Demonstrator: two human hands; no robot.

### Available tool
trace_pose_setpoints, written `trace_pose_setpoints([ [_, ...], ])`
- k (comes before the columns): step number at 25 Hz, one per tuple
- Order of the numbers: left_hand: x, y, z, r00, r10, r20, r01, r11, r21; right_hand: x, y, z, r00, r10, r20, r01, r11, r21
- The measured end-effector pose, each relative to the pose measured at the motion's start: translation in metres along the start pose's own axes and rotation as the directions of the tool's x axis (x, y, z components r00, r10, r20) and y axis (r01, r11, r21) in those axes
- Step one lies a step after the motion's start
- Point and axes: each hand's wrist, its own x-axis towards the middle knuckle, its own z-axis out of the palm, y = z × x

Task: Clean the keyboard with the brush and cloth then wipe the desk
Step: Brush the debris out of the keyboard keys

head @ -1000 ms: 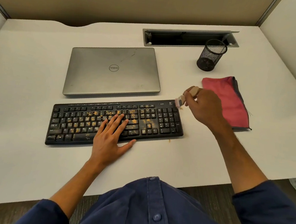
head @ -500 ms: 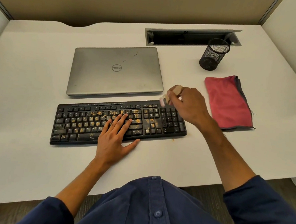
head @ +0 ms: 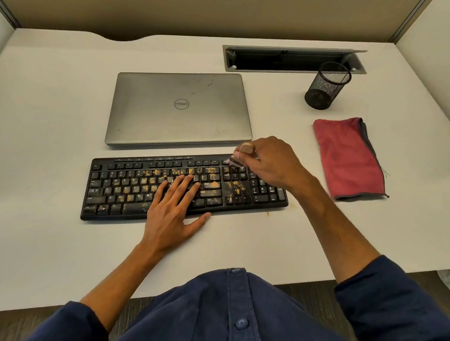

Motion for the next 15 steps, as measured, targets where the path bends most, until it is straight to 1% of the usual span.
trace_pose_setpoints([
  [1,0.0,0.0,0.0,1.0,-0.008,0.005,0.008,1.0,-0.005,0.002,-0.001,-0.003,1.0,-0.013,0.015,0.013,1.0,0.012],
  [3,0.0,0.001,0.0,1.0,-0.019,0.012,0.019,1.0,-0.017,0.009,-0.005,-0.005,0.998,-0.056,0.023,0.053,0.994,0.094],
  [5,-0.001,0.001,0.0,1.0,-0.023,0.01,0.023,0.999,-0.026,0.018,-0.012,-0.003,0.992,-0.098,0.074,0.082,0.977,0.199],
  [6,-0.001,0.001,0.0,1.0,-0.023,0.009,0.024,0.999,-0.031,0.023,-0.014,-0.001,0.989,-0.096,0.109,0.071,0.975,0.213],
  [8,-0.001,0.001,0.0,1.0,-0.02,0.003,0.02,0.999,-0.035,0.027,-0.011,-0.004,0.985,-0.044,0.166,0.018,0.988,0.155],
  [10,-0.001,0.001,-0.001,1.0,-0.02,-0.003,0.019,0.999,-0.037,0.025,-0.002,-0.018,0.981,0.028,0.191,-0.037,0.998,0.043],
  [12,-0.001,0.001,-0.001,1.0,-0.023,-0.002,0.023,0.999,-0.038,0.024,0.007,-0.033,0.979,0.108,0.174,-0.096,0.992,-0.077],
  [13,-0.001,0.001,0.0,1.0,-0.025,0.0,0.025,0.999,-0.037,0.024,0.008,-0.036,0.981,0.125,0.149,-0.109,0.988,-0.113],
  [14,-0.001,0.001,0.0,1.0,-0.027,0.002,0.027,0.999,-0.036,0.026,0.007,-0.035,0.985,0.113,0.132,-0.101,0.99,-0.095],
  [15,-0.001,0.001,0.0,1.0,-0.027,0.004,0.027,0.999,-0.035,0.027,0.003,-0.032,0.989,0.075,0.131,-0.073,0.997,-0.02],
])
